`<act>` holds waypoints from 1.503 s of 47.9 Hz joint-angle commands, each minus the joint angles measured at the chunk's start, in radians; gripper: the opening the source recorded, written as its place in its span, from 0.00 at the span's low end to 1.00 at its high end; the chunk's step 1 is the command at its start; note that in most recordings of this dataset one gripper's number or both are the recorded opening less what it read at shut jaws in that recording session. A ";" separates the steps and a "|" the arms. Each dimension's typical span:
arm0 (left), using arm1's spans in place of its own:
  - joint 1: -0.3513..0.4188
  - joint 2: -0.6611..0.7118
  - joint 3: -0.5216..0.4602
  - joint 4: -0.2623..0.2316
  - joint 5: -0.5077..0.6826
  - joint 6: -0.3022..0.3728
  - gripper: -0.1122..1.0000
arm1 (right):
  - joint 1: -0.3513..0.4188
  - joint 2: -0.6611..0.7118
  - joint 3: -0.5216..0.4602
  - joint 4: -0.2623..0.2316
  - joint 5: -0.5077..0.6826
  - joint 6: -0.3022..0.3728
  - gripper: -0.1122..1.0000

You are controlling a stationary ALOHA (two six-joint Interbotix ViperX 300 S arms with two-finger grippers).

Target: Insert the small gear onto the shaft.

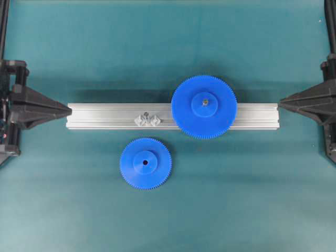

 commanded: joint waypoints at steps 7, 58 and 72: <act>-0.052 0.089 -0.069 0.003 0.066 -0.003 0.10 | -0.012 0.002 -0.037 0.002 0.095 0.011 0.14; -0.124 0.614 -0.362 0.003 0.236 -0.130 0.10 | -0.015 -0.002 -0.023 0.002 0.255 0.014 0.14; -0.138 0.741 -0.466 0.003 0.342 -0.129 0.10 | -0.017 -0.003 -0.021 0.002 0.273 0.015 0.14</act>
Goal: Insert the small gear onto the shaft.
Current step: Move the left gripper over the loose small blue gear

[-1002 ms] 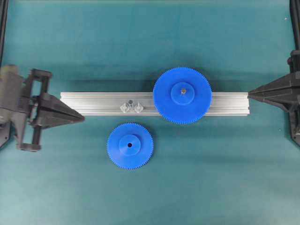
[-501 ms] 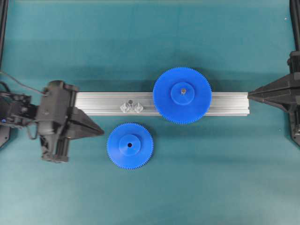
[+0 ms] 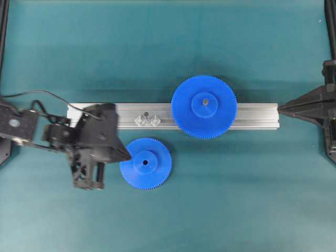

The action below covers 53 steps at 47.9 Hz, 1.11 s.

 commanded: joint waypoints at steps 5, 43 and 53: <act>-0.006 0.052 -0.080 0.002 0.015 0.000 0.10 | -0.005 0.005 -0.011 0.002 0.000 0.008 0.14; -0.006 0.255 -0.282 0.006 0.253 0.006 0.10 | -0.011 0.005 -0.009 0.000 0.002 0.008 0.14; -0.006 0.302 -0.336 0.006 0.334 0.008 0.10 | -0.011 0.005 -0.008 0.000 0.002 0.009 0.14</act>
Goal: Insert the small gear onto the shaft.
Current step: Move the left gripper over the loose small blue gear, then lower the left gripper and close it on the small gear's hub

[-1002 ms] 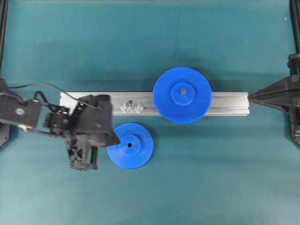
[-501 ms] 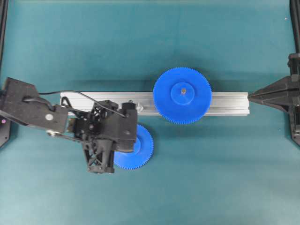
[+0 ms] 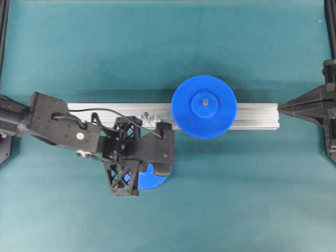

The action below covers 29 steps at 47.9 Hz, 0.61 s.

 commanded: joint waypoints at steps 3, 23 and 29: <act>-0.005 0.008 -0.058 0.008 0.051 0.006 0.10 | -0.002 0.005 -0.009 0.002 -0.005 0.009 0.14; -0.005 0.032 -0.095 0.008 0.117 0.051 0.10 | -0.003 0.005 -0.008 0.002 -0.005 0.009 0.14; -0.005 0.035 -0.095 0.008 0.121 0.051 0.10 | -0.002 0.005 -0.006 0.000 -0.005 0.009 0.14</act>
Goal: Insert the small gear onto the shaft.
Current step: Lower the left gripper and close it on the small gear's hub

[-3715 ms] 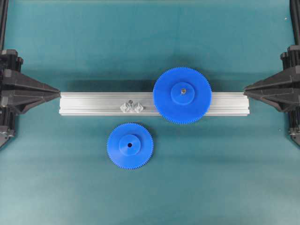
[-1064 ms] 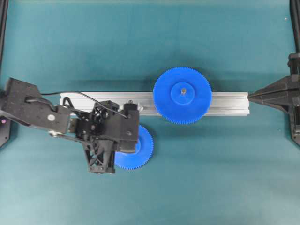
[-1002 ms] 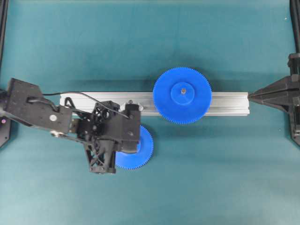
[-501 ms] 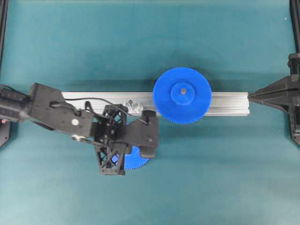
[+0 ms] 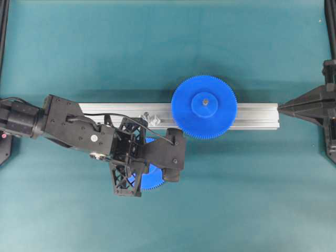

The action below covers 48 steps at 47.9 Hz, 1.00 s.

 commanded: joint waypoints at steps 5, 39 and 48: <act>-0.005 -0.014 -0.025 0.002 0.002 0.005 0.10 | -0.002 0.005 -0.006 0.002 -0.005 0.009 0.14; -0.003 0.012 -0.028 0.002 -0.017 -0.035 0.66 | 0.000 -0.009 0.005 0.003 -0.005 0.009 0.14; -0.005 0.035 -0.031 0.002 -0.008 -0.041 0.94 | -0.002 -0.025 0.008 0.003 -0.005 0.009 0.14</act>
